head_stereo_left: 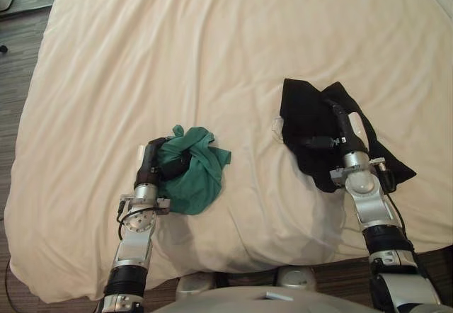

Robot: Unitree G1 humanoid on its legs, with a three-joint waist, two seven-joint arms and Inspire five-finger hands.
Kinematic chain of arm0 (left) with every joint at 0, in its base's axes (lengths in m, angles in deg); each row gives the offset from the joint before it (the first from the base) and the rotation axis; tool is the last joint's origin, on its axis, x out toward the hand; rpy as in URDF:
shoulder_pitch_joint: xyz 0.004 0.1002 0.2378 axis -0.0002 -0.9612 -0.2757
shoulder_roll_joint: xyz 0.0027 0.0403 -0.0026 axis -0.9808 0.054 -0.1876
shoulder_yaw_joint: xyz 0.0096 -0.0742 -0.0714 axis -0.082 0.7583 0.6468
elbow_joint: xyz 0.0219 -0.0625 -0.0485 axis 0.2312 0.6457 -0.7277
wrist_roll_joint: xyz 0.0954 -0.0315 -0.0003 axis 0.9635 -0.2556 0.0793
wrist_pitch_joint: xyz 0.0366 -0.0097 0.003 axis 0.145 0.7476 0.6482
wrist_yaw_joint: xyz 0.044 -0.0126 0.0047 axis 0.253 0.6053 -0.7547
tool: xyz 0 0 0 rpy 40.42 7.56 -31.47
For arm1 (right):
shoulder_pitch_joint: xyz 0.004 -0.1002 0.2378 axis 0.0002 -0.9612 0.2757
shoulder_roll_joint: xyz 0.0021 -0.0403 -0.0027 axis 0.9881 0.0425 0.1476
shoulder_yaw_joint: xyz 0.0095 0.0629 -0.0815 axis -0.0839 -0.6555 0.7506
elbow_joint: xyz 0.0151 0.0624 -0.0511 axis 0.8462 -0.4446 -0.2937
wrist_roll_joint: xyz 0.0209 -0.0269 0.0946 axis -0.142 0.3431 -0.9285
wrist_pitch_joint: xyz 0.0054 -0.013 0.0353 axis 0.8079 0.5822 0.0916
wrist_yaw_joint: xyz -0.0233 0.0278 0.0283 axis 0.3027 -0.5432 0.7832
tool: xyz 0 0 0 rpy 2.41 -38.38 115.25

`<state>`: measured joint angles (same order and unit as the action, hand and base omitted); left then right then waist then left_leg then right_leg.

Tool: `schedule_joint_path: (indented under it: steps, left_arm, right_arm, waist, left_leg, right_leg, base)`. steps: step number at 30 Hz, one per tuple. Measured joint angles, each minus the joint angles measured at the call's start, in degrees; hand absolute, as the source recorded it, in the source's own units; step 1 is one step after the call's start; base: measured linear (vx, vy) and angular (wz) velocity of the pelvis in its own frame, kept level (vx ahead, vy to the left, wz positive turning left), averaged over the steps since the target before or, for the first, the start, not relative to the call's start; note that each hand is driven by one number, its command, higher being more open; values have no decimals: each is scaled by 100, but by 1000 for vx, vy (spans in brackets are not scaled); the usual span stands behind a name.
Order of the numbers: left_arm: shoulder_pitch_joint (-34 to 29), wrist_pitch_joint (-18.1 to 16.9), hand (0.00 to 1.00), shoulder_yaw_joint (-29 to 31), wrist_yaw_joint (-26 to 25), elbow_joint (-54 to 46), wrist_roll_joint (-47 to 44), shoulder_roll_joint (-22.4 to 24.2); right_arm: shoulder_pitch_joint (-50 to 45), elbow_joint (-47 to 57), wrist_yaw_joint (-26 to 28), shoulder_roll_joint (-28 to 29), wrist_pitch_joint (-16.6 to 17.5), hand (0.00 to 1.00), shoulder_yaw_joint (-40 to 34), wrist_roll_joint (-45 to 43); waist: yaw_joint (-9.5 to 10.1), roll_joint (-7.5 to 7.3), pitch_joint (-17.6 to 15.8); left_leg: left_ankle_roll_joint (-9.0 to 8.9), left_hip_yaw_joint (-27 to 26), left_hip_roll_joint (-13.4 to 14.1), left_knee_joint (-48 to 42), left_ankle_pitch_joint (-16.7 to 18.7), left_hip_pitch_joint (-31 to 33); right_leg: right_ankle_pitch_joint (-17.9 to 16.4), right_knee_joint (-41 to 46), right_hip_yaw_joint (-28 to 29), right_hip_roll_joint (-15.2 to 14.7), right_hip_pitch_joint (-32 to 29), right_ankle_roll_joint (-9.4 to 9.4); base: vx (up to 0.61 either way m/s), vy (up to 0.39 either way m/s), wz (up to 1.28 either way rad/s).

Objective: Tidy up the quilt and then pick up the clothes from the bed and put them into the laundry hamper

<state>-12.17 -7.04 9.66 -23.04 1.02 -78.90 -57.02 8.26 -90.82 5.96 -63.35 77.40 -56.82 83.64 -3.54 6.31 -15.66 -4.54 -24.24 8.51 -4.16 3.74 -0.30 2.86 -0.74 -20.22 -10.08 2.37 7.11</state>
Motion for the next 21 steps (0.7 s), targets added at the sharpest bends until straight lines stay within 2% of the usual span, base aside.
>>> schedule_joint_path:
  steps: [8,13,14,16,18,19,20,21]
  left_arm:
    - [-109,10,0,-177,95,-112,-44,-110]
    - [-246,14,0,-190,113,-169,-174,-124]
    - [-382,13,0,-190,115,-175,-227,-141]
    - [-529,14,0,-191,136,-197,-528,-186]
    - [-754,11,0,-192,239,-214,-1221,-216]
    - [-803,12,0,-192,279,-215,-1377,-217]
    - [-830,11,0,-157,336,-263,-1624,-180]
    - [-811,3,0,-76,344,-275,-1879,-225]
  right_arm:
    - [163,-370,4,-18,-30,0,-239,-498]
    - [-539,196,68,306,22,0,-160,-935]
    - [-811,331,170,521,46,0,-157,-1192]
    - [-1237,526,316,743,133,0,-151,-1558]
    - [-1877,808,554,1013,161,0,-120,-1884]
    - [-2013,847,617,1081,159,0,-113,-1988]
    - [-2103,925,730,1096,134,0,-93,-2088]
    - [-2154,1063,852,1234,128,0,40,-2237]
  waist:
    - [28,-45,-37]
    - [42,-80,-48]
    - [37,-117,-47]
    - [31,-218,2]
    - [19,-397,164]
    - [9,-422,183]
    - [145,-397,177]
    - [108,-392,150]
  left_leg:
    - [-59,93,50,-50,-36,-22]
    - [-117,36,125,-17,-71,-120]
    - [-120,-29,150,48,-72,-311]
    - [-121,-51,161,52,-72,-418]
    - [-121,-37,184,53,-72,-484]
    - [-129,-33,208,56,-79,-532]
    - [-130,-99,353,-20,-96,-549]
    - [-141,37,473,-150,-85,-368]
  right_leg:
    - [-275,175,-150,1,77,-45]
    - [-320,178,-143,83,172,-112]
    - [-371,215,-131,111,297,-135]
    - [-506,376,-142,96,348,-130]
    - [-685,624,-208,77,378,-129]
    - [-751,813,-242,62,371,-140]
    - [-899,1395,-272,71,-8,-178]
    - [-1131,758,-176,282,-58,-172]
  base:
    - [-33,-41,9]
    - [15,-56,0]
    - [35,-37,-8]
    - [55,-51,3]
    - [106,-84,21]
    - [101,-67,-13]
    - [27,-94,-39]
    - [-25,-102,-29]
